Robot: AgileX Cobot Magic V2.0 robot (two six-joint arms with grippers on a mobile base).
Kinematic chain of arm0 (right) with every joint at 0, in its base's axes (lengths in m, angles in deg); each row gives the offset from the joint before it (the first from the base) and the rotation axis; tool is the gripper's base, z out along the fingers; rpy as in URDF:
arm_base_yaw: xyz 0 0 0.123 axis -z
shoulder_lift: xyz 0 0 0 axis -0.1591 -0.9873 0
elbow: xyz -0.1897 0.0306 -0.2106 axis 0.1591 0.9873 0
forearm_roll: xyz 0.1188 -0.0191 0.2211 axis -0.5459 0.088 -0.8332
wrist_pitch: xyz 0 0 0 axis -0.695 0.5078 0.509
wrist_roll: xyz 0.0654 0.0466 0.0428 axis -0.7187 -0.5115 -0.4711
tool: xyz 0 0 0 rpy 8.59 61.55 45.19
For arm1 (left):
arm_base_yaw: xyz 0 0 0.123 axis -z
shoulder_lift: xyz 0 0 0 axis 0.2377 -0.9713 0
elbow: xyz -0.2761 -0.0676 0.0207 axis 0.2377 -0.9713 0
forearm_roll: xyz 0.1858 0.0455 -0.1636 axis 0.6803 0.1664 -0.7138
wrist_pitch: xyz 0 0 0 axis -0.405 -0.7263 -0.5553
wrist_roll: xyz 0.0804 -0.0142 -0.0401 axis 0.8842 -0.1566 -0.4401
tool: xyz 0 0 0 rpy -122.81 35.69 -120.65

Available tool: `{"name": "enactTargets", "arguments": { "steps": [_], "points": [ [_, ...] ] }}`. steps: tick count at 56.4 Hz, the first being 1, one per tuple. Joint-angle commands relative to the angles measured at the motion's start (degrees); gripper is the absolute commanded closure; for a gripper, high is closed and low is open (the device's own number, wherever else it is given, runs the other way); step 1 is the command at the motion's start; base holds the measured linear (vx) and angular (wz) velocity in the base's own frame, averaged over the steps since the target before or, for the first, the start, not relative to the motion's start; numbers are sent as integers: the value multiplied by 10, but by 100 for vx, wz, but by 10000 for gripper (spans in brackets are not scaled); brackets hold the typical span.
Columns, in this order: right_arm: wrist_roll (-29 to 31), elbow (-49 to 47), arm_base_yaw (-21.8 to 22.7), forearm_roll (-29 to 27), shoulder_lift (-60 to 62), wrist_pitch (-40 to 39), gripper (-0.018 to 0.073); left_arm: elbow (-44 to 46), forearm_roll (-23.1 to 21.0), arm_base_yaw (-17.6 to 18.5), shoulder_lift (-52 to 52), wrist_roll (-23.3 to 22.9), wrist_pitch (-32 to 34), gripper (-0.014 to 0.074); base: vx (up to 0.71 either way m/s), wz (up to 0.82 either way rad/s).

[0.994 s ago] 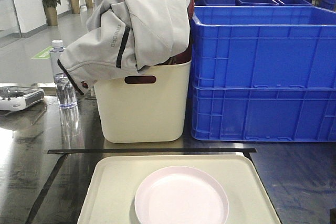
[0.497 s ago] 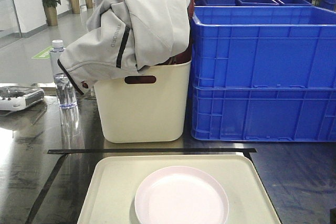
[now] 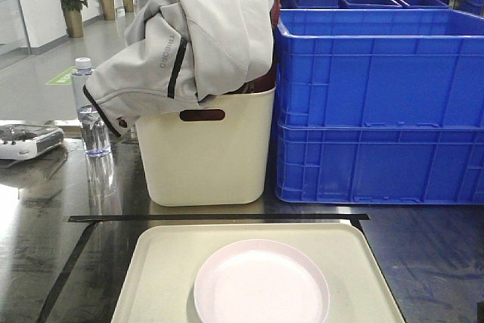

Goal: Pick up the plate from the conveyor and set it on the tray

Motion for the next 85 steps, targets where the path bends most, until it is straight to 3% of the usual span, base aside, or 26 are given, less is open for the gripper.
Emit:
{"name": "enactTargets", "arguments": {
  "steps": [1, 29, 33, 39, 46, 58, 85],
  "points": [
    [2, -15, 3, 6, -1, -46, 568, -12, 0, -1, 4, -5, 46, 596, 0, 0],
    [4, 1, 3, 16, 9, -57, 568, -12, 0, -1, 4, -5, 46, 596, 0, 0],
    [-6, 52, 17, 21, 45, -104, 568, -12, 0, -1, 4, -5, 46, 596, 0, 0],
    [-52, 183, 78, 27, 127, -226, 568, -12, 0, -1, 4, -5, 46, 596, 0, 0],
    [-54, 295, 130, 29, 226, -304, 568, -12, 0, -1, 4, -5, 46, 595, 0, 0],
    [-52, 358, 135, 43, 344, -276, 568, -12, 0, -1, 4, -5, 46, 595, 0, 0],
    [-52, 358, 135, 43, 342, -277, 568, -12, 0, -1, 4, -5, 46, 594, 0, 0]
  ]
}}
